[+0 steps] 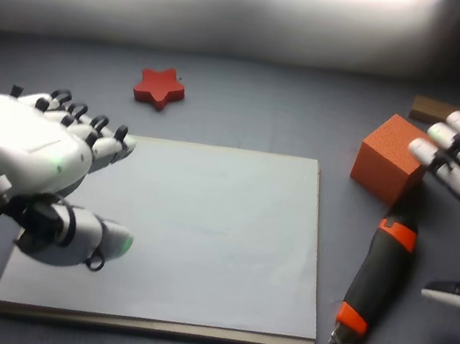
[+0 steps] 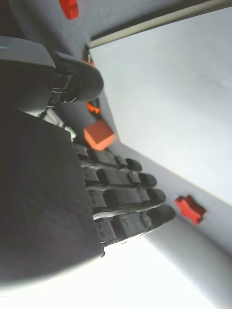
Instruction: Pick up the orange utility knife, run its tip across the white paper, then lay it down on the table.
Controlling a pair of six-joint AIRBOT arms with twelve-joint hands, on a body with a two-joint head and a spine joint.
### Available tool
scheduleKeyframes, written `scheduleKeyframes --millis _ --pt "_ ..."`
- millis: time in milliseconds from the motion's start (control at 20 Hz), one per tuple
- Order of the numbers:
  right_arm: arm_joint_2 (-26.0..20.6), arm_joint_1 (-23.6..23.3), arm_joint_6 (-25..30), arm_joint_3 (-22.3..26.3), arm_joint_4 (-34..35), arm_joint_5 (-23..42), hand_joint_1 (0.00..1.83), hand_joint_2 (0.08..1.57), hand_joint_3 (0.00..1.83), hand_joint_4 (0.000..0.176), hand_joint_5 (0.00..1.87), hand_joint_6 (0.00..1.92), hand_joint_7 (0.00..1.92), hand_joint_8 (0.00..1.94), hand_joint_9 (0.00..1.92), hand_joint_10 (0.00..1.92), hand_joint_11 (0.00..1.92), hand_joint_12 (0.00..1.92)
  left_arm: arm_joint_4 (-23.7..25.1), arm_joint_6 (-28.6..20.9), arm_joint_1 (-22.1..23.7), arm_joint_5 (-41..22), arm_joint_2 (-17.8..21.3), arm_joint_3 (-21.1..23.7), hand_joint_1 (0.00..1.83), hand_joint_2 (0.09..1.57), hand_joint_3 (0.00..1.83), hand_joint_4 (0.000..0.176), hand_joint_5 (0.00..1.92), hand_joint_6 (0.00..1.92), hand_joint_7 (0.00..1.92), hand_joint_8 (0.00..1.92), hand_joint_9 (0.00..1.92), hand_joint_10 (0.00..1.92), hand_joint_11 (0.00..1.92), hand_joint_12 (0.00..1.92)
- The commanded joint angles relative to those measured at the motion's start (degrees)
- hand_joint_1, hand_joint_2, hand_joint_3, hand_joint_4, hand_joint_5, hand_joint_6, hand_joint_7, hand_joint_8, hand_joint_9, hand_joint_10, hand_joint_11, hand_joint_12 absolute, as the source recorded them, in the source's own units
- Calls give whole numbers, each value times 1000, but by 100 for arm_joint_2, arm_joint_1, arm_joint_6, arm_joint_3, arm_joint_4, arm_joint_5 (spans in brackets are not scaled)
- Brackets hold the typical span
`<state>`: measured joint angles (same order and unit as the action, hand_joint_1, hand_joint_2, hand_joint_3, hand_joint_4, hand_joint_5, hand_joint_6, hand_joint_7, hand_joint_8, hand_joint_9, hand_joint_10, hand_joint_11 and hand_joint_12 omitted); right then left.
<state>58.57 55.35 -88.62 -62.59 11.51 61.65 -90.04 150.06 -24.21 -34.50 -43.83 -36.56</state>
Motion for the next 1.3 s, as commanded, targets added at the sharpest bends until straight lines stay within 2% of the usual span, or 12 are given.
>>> scheduleKeyframes --millis 0,250,300,350,400,550,600,650,700,750,850,1250 --pt "-121 -75 21 70 43 684 142 892 0 0 0 0 0 0 0 0 0 0 281 33 98 -170 11 -22 4 1293 0 12 4 1 110 3 107 6 0 385" --pt "-782 -144 108 614 48 560 45 949 13 0 1 0 37 12 11 4 0 0 280 61 373 -169 63 137 5 1288 0 12 24 5 132 6 114 5 0 352" --pt "-933 -144 175 725 63 551 5 995 5 0 171 16 184 15 157 21 1 312 256 61 442 -169 63 180 28 1285 0 0 95 18 199 15 169 18 0 506" --pt "-1035 -145 251 795 76 551 5 995 5 0 171 16 184 15 157 21 1 312 207 61 482 -170 63 209 28 1285 0 0 95 18 199 15 169 18 0 506" --pt "-1224 -143 398 973 195 543 0 1031 6 0 444 59 547 42 471 77 0 1078 109 61 531 -238 59 266 73 1267 0 0 462 44 551 35 486 66 15 1134" --pt "-1677 -131 669 1407 683 373 19 1060 1 0 719 79 857 69 712 247 108 1373 -37 61 670 -486 58 386 76 1271 0 0 709 39 798 50 700 177 96 1412" --pt "-1746 -106 722 1467 691 407 0 1078 1 0 1078 402 1187 494 891 1178 529 1729 -38 61 741 -559 58 415 142 1272 0 0 1028 84 907 693 649 1253 303 1745" --pt "-1803 -49 763 1520 690 484 0 1078 1 0 1078 402 1187 494 891 1178 529 1729 -38 70 839 -665 58 461 142 1272 0 0 1028 84 907 693 649 1253 303 1745" --pt "-1811 -21 815 1529 678 521 0 1102 3 0 1074 1250 1233 1155 1071 1643 841 1909 -45 149 928 -716 56 510 12 1315 2 0 969 1145 947 1579 837 1861 589 1914" --pt "-1797 -22 824 1523 678 523 0 1102 3 0 1074 1250 1233 1155 1071 1643 841 1909 -126 258 1002 -718 52 541 12 1315 2 0 969 1145 947 1579 837 1861 589 1914" --pt "-1760 -27 844 1512 632 546 0 1139 7 0 1071 1647 1215 1699 1168 1914 1065 1921 -204 329 1094 -750 54 585 0 1320 1 0 903 1701 1019 1774 977 1921 792 1921" --pt "-1665 -48 901 1509 260 612 0 1151 2 0 1042 1648 1163 1818 1140 1921 1036 1921 -213 330 1272 -750 52 620 0 1324 0 0 895 1809 1030 1797 1012 1921 845 1921"
